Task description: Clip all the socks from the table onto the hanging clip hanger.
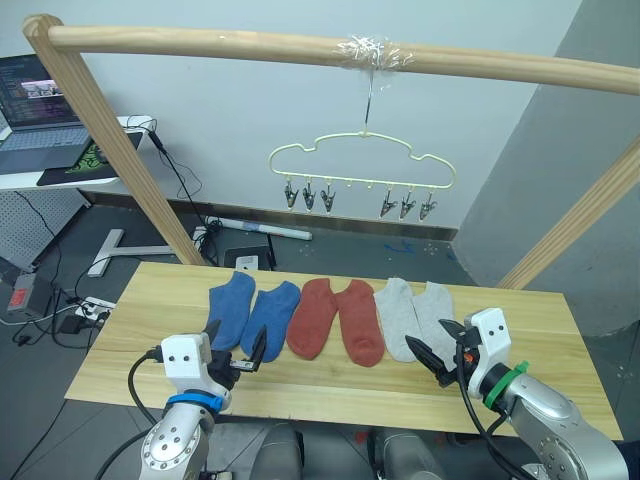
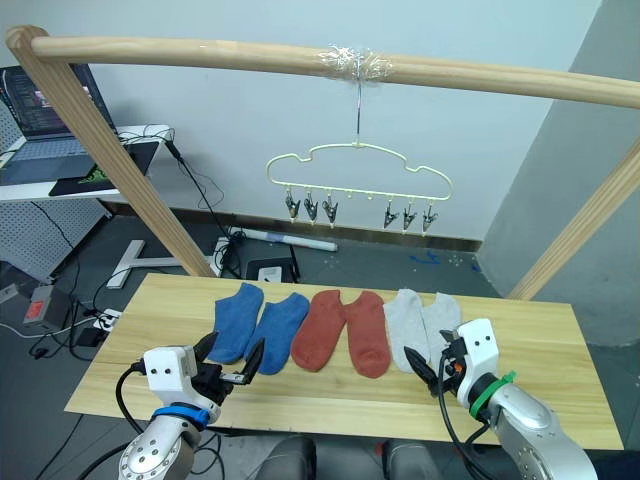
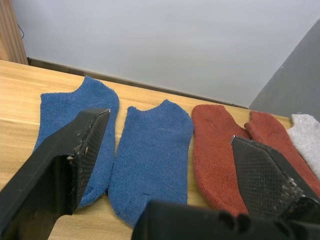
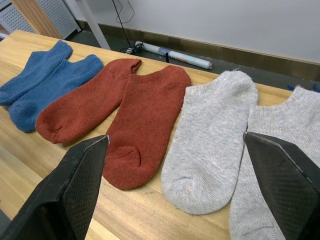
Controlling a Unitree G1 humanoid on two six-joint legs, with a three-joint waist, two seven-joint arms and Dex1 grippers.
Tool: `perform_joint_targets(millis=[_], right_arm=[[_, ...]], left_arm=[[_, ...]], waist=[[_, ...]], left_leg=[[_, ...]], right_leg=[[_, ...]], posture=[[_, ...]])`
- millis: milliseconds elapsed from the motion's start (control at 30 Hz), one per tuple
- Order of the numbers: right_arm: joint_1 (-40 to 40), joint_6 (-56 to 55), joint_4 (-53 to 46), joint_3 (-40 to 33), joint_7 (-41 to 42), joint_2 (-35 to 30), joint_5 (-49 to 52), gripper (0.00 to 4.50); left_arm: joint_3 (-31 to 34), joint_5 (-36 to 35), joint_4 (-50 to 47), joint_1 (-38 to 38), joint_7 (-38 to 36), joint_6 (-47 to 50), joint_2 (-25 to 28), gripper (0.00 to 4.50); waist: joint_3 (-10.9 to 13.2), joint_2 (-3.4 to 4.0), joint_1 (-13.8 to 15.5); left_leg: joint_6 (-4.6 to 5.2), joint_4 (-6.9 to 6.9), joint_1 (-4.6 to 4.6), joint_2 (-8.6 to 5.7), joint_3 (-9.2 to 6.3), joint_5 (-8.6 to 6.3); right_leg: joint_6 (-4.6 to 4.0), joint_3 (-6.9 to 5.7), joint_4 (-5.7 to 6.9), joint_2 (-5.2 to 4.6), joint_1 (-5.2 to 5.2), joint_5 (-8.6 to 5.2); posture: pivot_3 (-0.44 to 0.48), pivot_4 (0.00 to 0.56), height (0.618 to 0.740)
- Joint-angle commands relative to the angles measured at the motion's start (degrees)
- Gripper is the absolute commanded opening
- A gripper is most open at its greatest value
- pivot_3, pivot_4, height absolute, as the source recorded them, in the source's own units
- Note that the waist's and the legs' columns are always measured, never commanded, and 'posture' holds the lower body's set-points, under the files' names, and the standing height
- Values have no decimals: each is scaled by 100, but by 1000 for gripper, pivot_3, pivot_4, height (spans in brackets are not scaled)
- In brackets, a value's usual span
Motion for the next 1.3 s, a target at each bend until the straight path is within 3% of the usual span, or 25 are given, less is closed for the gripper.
perform_joint_targets(millis=[33,867,1133,1300], right_arm=[[18,-114,-260,-101,0,-21,13,4500],[-203,-89,-259,-118,168,-175,123,4500],[-1498,770,-465,-172,664,-762,856,4500],[-2373,1260,-385,-226,763,-963,1286,4500]], left_arm=[[16,-50,-106,-2,14,-28,-19,4471],[7,-112,-116,-232,-41,257,53,4471],[325,-820,-469,-1458,53,1835,274,4471],[385,-986,-482,-2245,27,2229,465,4471]], waist=[[0,0,0],[-13,-2,-1],[-13,-4,-6],[-15,-6,-4]], left_leg=[[0,0,0,0,0,0],[0,1,3,0,-1,0],[7,18,5,-1,-4,5],[7,17,3,-2,-10,5]], right_leg=[[0,0,0,0,0,0],[3,-2,8,2,2,2],[8,-1,15,7,8,10],[63,-4,14,10,11,45]], posture=[[65,134,740],[58,132,740],[54,141,740],[55,144,740]])
